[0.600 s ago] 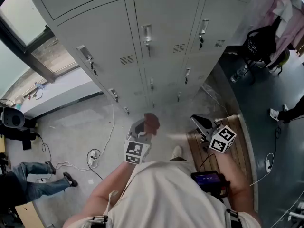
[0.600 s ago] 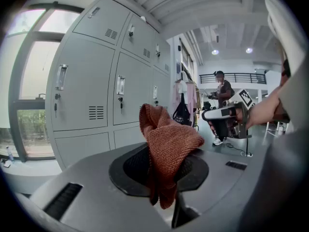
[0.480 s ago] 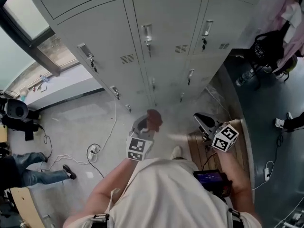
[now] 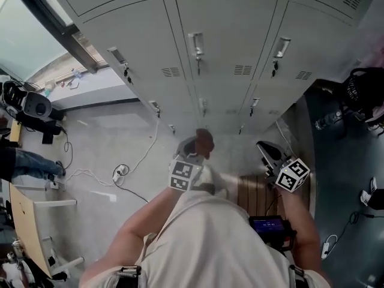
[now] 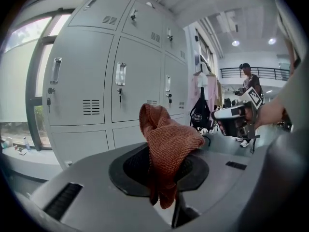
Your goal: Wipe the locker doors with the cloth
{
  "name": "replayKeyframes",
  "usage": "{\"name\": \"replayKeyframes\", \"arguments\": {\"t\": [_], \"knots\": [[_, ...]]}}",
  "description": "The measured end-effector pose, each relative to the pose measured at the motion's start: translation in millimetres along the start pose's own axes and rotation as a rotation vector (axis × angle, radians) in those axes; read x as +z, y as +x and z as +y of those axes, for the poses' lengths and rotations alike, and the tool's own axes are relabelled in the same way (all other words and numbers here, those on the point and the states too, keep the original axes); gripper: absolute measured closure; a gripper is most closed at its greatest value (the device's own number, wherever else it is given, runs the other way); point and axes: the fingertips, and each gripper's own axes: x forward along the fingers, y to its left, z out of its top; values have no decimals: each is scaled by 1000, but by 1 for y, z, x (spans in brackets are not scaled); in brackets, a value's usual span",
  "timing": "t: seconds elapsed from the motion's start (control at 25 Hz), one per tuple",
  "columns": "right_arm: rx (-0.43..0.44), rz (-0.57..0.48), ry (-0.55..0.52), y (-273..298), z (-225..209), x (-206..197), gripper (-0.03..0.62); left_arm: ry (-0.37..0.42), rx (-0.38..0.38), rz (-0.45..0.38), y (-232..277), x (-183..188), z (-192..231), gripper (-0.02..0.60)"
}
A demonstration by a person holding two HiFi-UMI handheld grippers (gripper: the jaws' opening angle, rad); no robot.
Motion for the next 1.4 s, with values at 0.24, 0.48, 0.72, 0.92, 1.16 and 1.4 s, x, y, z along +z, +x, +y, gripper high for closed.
{"name": "replayKeyframes", "arguments": {"t": [0.24,0.48,0.72,0.92,1.16,1.4], "knots": [[8,49,-37,20,-30,9,576,-31,42,12,58,2,44,511],[-48,61,-59,37,-69,37,576,-48,163,-6,128,13,113,511],[12,108,-108,70,-83,43,576,-53,369,-5,162,22,191,511],[-7,153,-71,60,-88,42,576,-83,438,2,181,17,189,511],[91,153,-77,94,-88,50,576,-81,462,7,181,34,179,512],[126,107,-73,82,-99,74,576,-80,482,-7,204,43,138,512]]}}
